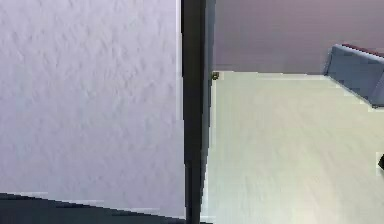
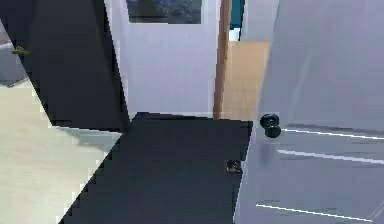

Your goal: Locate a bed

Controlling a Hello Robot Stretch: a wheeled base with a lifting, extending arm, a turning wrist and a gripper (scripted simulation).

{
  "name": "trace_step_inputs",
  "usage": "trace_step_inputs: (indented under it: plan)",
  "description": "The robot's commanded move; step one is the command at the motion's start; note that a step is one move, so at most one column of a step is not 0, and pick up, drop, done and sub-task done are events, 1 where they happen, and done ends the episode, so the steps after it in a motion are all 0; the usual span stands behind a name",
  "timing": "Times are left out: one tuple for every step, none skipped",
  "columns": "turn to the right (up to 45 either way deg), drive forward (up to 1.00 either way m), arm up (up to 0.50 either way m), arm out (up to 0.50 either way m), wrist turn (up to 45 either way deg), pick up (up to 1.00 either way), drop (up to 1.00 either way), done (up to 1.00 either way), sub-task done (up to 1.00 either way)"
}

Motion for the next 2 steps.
trace_step_inputs:
  plan:
    - [45.0, 0.0, 0.0, 0.0, 0.0, 0.0, 0.0, 0.0, 0.0]
    - [18.0, 0.0, 0.0, 0.0, 0.0, 0.0, 0.0, 0.0, 0.0]
